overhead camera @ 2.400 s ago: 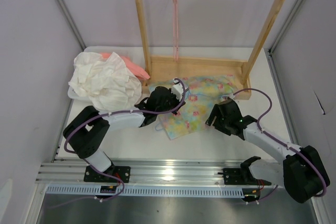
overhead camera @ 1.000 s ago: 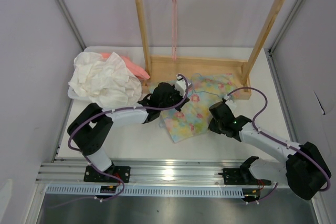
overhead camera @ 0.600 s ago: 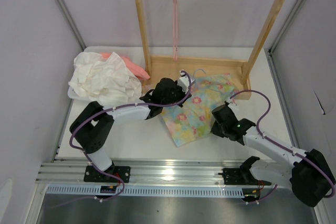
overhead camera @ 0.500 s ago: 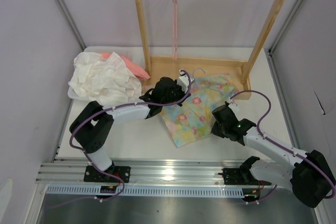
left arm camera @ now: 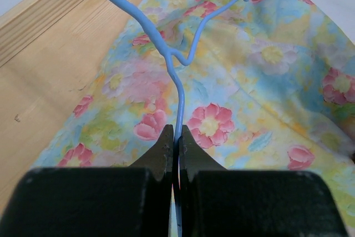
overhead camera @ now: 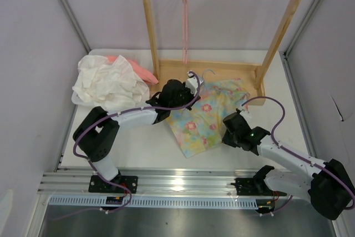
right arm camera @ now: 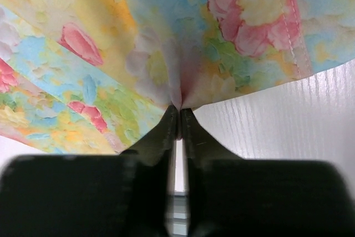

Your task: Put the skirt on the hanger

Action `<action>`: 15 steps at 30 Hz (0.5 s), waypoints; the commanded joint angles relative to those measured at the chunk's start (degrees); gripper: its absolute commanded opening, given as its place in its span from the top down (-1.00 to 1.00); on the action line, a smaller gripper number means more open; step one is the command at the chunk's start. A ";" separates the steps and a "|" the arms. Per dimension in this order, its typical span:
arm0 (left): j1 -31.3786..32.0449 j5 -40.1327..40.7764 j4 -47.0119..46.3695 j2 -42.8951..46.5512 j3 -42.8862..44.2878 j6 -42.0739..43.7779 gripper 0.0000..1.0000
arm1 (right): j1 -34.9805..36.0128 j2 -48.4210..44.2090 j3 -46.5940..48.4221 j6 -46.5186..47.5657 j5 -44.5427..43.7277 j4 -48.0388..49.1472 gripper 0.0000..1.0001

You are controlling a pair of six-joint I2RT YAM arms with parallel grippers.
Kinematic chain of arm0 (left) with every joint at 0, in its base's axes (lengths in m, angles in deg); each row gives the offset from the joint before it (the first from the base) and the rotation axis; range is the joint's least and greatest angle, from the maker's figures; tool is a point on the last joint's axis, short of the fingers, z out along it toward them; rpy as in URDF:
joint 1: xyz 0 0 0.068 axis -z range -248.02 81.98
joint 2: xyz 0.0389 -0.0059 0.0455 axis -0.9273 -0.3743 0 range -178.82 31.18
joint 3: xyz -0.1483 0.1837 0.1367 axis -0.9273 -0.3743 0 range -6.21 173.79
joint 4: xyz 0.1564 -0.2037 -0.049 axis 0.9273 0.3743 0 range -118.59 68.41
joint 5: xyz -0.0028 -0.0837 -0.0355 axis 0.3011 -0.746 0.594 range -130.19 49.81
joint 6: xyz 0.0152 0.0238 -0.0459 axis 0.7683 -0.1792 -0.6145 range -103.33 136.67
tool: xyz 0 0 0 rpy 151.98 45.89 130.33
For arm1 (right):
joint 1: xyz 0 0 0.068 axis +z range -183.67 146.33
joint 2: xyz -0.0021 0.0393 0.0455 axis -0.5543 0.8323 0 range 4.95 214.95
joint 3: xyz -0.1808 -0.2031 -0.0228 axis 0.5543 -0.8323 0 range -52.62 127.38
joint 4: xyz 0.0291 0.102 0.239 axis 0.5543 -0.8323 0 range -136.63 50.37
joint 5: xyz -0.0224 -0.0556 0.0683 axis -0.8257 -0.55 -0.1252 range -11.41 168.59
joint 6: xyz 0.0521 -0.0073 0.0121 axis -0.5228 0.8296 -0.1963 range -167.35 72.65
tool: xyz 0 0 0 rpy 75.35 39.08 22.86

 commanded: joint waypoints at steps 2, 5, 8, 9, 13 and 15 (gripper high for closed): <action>-0.14 0.91 -4.05 6.36 -0.49 -0.89 1.00 | 0.11 -2.09 1.67 0.19 -1.25 -3.57 0.05; -0.05 1.08 -1.24 9.26 -0.49 -0.72 1.00 | -1.90 -3.84 6.84 2.92 -2.22 -6.03 -0.50; 0.21 0.99 1.23 11.72 -0.84 -0.10 1.00 | -5.93 -4.99 13.61 7.22 -1.78 -7.35 -0.71; 0.22 0.91 1.75 12.26 -1.02 0.07 1.00 | -7.08 -5.16 15.11 8.27 -1.52 -7.27 -0.73; 0.22 -0.06 4.74 15.25 -1.81 0.25 1.00 | -17.35 -4.56 20.39 13.55 1.90 -5.35 -0.72; 0.30 -0.59 4.14 17.70 -3.30 -0.62 1.00 | -26.14 -3.76 21.88 15.84 8.48 -3.67 -0.70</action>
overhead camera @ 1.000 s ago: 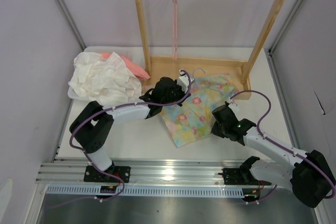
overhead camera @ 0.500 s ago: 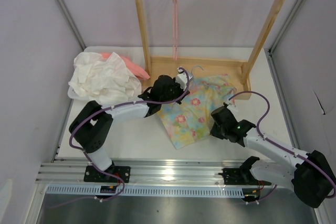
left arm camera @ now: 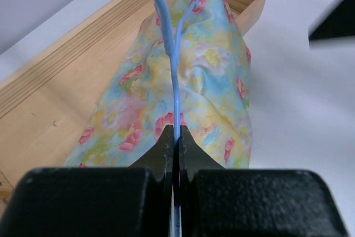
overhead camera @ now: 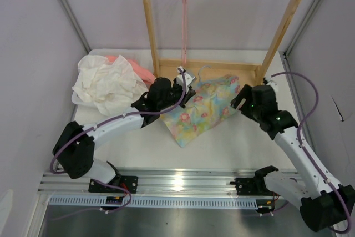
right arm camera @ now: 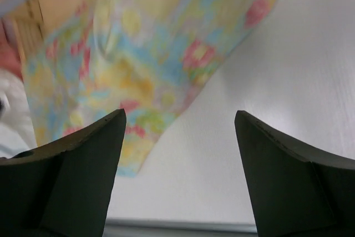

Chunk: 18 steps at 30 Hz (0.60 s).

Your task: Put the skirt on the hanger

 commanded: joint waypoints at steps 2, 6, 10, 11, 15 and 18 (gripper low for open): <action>0.39 -1.05 -0.39 6.22 -1.77 -1.00 1.00 | -13.32 2.21 3.83 6.23 10.77 3.64 -0.68; 0.83 -1.05 3.72 9.03 -0.55 -0.04 1.00 | -20.27 6.08 5.51 7.29 16.32 6.37 -0.58; 0.92 -1.57 7.77 13.15 1.03 1.28 1.00 | -21.51 8.54 5.60 7.72 20.99 11.11 -0.51; 0.92 -1.92 8.83 13.69 1.47 1.55 1.00 | -21.69 8.89 5.86 7.81 21.78 11.12 -0.50; 1.01 -2.19 16.55 15.45 6.22 2.95 1.00 | -21.69 9.42 6.92 7.64 24.07 13.48 -0.46; 1.01 -2.28 17.27 18.17 7.54 2.96 1.00 | -21.69 8.55 7.97 6.93 24.86 13.58 -0.44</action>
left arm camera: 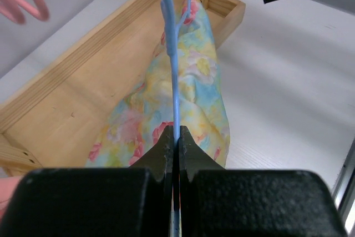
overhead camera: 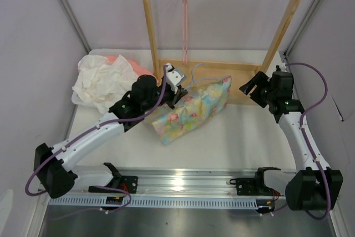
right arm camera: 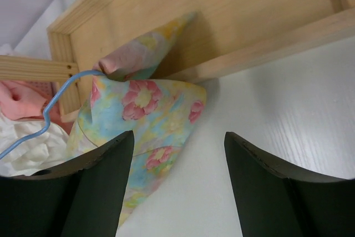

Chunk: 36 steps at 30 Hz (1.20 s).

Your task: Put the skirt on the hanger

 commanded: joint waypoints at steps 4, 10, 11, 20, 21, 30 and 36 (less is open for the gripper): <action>0.42 -0.95 4.30 6.05 11.17 1.21 1.00 | -0.18 -2.02 5.94 0.99 1.79 1.63 -0.44; 2.61 4.94 11.95 3.59 21.55 0.24 1.00 | -0.36 -3.77 9.63 0.64 -0.77 -1.46 -0.44; 3.48 5.73 12.48 3.16 22.79 -0.11 1.00 | -0.36 -3.86 10.42 0.55 -1.03 -2.16 -0.43; 11.39 23.46 16.44 -8.96 41.16 -2.04 1.00 | -0.36 -7.02 17.02 -0.15 -4.28 -8.22 -0.43; 11.84 25.06 16.53 -10.37 43.79 -2.83 1.00 | -0.36 -7.37 18.15 -0.32 -5.33 -8.84 -0.43; 12.90 32.89 18.37 -30.14 68.29 -3.28 1.00 | -1.84 -12.82 20.28 -2.44 -7.28 -14.03 -0.45; 12.90 35.79 15.93 -42.09 82.83 -0.82 1.00 | -1.94 -16.07 17.46 -0.33 -7.62 -15.87 -0.46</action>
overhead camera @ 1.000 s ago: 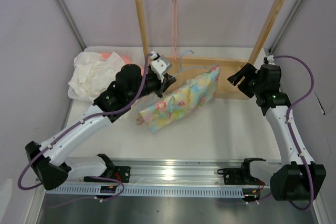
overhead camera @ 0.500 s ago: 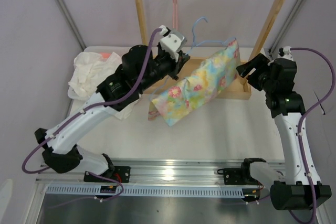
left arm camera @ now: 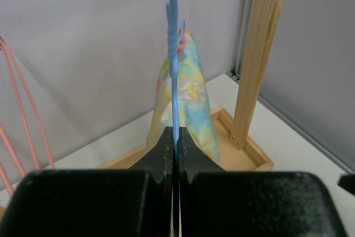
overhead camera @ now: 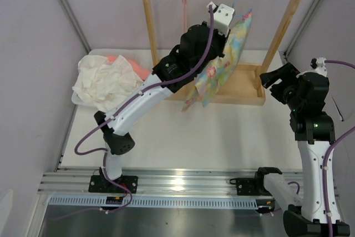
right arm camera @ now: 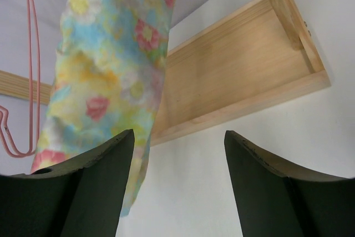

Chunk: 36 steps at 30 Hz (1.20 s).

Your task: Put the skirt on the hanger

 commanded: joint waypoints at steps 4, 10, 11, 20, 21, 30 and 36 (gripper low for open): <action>0.18 6.58 -13.48 -4.18 5.97 2.66 1.00 | -0.28 -2.29 -0.87 3.14 -0.99 -2.90 -0.46; -0.70 8.35 -26.32 -8.57 7.95 5.83 1.00 | -0.28 -3.70 -3.51 3.66 2.44 -1.84 -0.46; -0.88 8.52 -26.95 -9.36 8.68 5.83 1.00 | -0.28 -3.61 -3.60 4.27 2.71 -1.84 -0.46; -3.69 6.86 -32.22 -12.09 8.78 4.69 1.00 | -0.28 -3.87 -5.09 6.39 3.85 -1.41 -0.46; -3.87 6.94 -32.66 -12.35 8.78 4.77 1.00 | -0.28 -3.79 -5.18 6.39 4.11 -1.32 -0.46; -7.73 4.22 -36.01 -14.90 10.00 1.97 1.00 | -0.28 -4.14 -6.06 7.00 4.55 -0.97 -0.46; -9.23 2.81 -34.95 -16.04 10.18 0.21 1.00 | -0.28 -3.88 -6.59 6.74 4.99 -0.53 -0.45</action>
